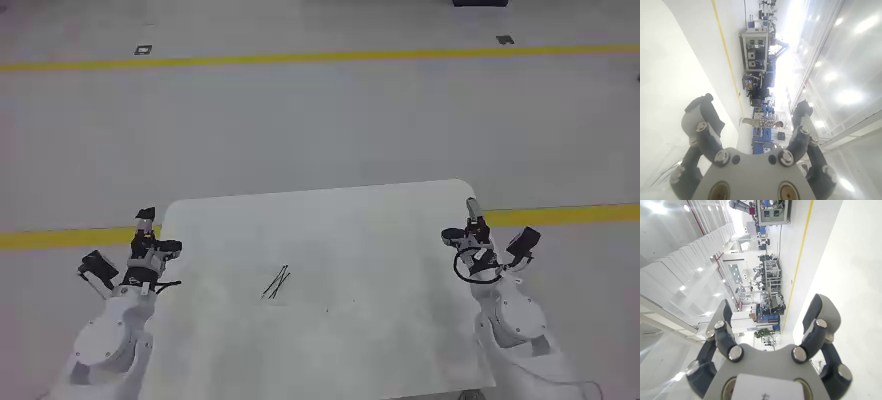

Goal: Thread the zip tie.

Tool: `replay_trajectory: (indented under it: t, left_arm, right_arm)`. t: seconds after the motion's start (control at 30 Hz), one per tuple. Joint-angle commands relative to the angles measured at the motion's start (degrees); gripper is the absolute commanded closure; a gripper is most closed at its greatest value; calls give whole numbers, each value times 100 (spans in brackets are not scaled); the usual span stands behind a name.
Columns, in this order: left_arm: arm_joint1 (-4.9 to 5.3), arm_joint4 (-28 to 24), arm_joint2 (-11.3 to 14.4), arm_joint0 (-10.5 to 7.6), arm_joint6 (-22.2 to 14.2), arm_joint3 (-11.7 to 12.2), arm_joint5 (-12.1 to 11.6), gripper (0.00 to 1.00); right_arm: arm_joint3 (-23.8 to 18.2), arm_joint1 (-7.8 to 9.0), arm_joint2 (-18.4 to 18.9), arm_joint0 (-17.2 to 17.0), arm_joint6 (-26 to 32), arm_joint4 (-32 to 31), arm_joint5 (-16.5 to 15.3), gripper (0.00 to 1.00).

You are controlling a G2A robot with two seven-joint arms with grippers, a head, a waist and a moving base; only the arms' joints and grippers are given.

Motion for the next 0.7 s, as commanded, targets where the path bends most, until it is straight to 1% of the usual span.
replay_trajectory:
  t: [0.0,0.03,0.07,0.1,0.17,0.2,0.23,0.27,0.3,0.33,0.4,0.43,0.47,0.5,0.53,0.57,0.6,0.63,0.67]
  left_arm:
    - [0,0,0,0,0,0,0,22]
    - [0,0,0,0,0,0,0,0]
    - [0,0,0,0,0,0,0,0]
    - [0,0,0,0,0,0,0,22]
    - [0,0,0,0,0,0,0,22]
    - [0,0,0,0,0,0,0,0]
    - [0,0,0,0,0,0,0,22]
    - [0,0,0,0,0,0,0,0]
    - [0,0,0,0,0,0,0,0]
    - [0,0,0,0,0,0,0,22]
    - [0,0,0,0,0,0,0,22]
    - [0,0,0,0,0,0,0,22]
    - [0,0,0,0,0,0,0,0]
    - [0,0,0,0,0,0,0,0]
    - [0,0,0,0,0,0,0,22]
    - [0,0,0,0,0,0,0,0]
    - [0,0,0,0,0,0,0,22]
    - [0,0,0,0,0,0,0,22]
    - [9,181,44,15,-95,-82,-3,0]
  right_arm:
    - [0,0,0,0,0,0,0,22]
    - [0,0,0,0,0,0,0,0]
    - [0,0,0,0,0,0,0,0]
    - [0,0,0,0,0,0,0,0]
    - [0,0,0,0,0,0,0,0]
    - [0,0,0,0,0,0,0,22]
    - [0,0,0,0,0,0,0,0]
    - [0,0,0,0,0,0,0,0]
    - [0,0,0,0,0,0,0,0]
    - [0,0,0,0,0,0,0,22]
    - [0,0,0,0,0,0,0,22]
    - [0,0,0,0,0,0,0,0]
    - [0,0,0,0,0,0,0,0]
    - [0,0,0,0,0,0,0,22]
    - [0,0,0,0,0,0,0,22]
    - [0,0,0,0,0,0,0,0]
    - [0,0,0,0,0,0,0,0]
    - [0,0,0,0,0,0,0,22]
    - [0,0,0,0,0,0,0,0]
